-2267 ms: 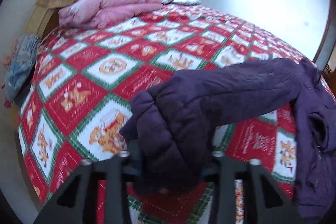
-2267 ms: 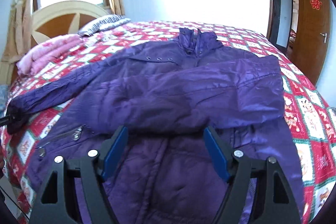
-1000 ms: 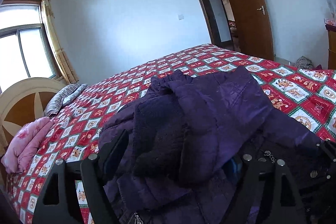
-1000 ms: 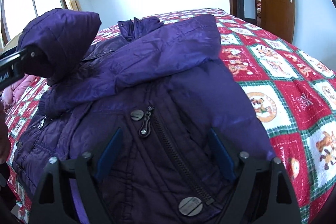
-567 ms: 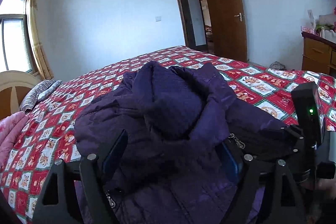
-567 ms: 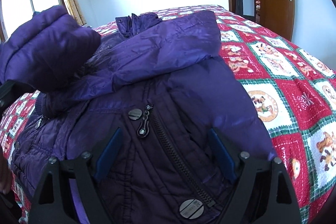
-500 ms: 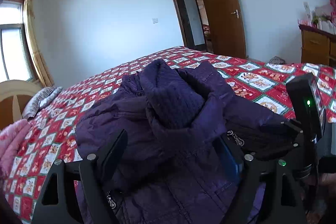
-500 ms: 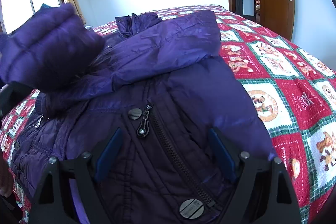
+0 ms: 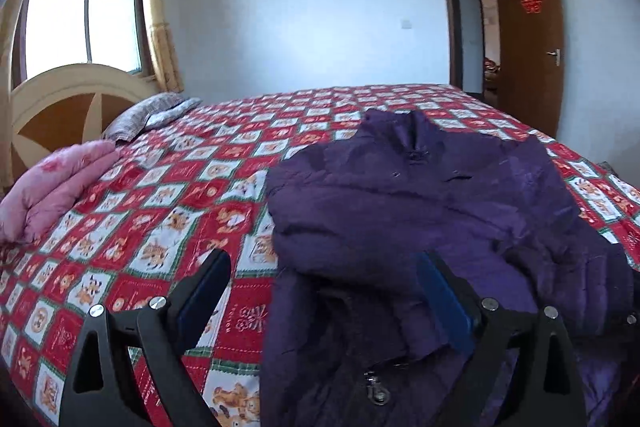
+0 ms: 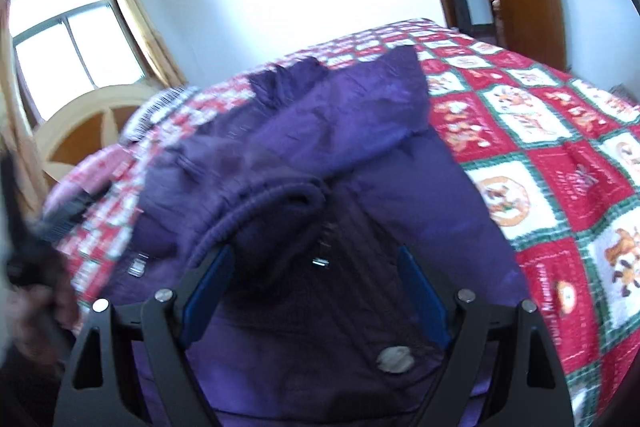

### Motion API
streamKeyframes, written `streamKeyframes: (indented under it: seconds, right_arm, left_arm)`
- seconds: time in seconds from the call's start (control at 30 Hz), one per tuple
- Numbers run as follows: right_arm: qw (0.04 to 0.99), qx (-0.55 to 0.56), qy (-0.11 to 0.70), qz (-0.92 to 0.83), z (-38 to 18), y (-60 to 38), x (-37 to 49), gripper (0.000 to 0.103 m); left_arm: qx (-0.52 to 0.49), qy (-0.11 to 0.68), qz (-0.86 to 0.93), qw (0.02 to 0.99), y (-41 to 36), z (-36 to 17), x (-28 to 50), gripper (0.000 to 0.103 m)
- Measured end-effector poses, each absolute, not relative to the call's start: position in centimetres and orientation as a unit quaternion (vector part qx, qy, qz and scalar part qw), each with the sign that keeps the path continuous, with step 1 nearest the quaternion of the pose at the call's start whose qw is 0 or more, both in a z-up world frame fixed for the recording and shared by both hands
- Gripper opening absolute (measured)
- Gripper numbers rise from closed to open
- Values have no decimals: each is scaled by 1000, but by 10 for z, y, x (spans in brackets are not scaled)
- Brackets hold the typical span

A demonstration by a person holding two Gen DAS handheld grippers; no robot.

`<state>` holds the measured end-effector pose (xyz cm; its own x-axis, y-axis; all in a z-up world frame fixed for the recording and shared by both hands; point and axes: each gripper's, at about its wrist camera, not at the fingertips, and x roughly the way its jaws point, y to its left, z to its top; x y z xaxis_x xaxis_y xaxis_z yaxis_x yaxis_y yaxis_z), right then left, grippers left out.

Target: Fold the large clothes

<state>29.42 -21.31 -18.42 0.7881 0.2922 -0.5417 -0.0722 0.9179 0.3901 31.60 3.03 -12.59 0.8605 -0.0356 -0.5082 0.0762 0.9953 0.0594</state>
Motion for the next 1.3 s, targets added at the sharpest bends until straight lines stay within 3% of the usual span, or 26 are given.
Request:
streamKeyframes:
  seconds: [0.23,0.37,0.4,0.47,0.5,0.53,0.57,0.63,0.8,0.9,0.97,1.0,1.17,1.3]
  right_arm:
    - [909,207,322,166,-174,-194,306,86]
    - [900,218,333,179,-176,-188,309,84]
    - [899,213,344,168,-179,-188,312,79]
    - [892,209,369,156,-186,-188,322,48]
    - [889,213,373,158,-188,-190,326,44]
    - [889,211,374,157,-188,-191,330,32]
    - [894,201,370,152,-185,-192,331,27]
    - [904,186,358,141,-178,-196,330,25]
    - [903,166,376,126,-181,-204,338,29]
    - [914,132,368,107,-181,-196,335,40]
    - [924,124,352,81,-171,-199,328,59]
    - [931,120,338,59,-162,-199,324,61]
    - [953,114,279,39,-123,-198,322,62]
    - [940,102,311,98,-127,-172,354,62]
  left_arm:
    - [6,371,6,928,54,-179,350,94]
    - [-45,381,0,923,71,-180,352,94]
    - [-48,381,-1,923,71,-178,351,94]
    - [-57,376,-2,925,76,-171,349,94]
    - [-61,373,-1,926,78,-167,349,94]
    - [-66,367,2,928,81,-162,348,94]
    - [-71,362,3,930,83,-157,349,94]
    - [-77,353,2,933,86,-147,351,94]
    - [-83,341,-5,937,82,-130,369,94]
    - [-68,331,-21,941,59,-117,384,94]
    - [-31,315,-26,948,38,-108,393,94]
    - [-13,311,-26,950,29,-107,400,94]
    - [18,366,1,930,17,-136,453,94]
    - [22,416,23,909,28,-181,467,97]
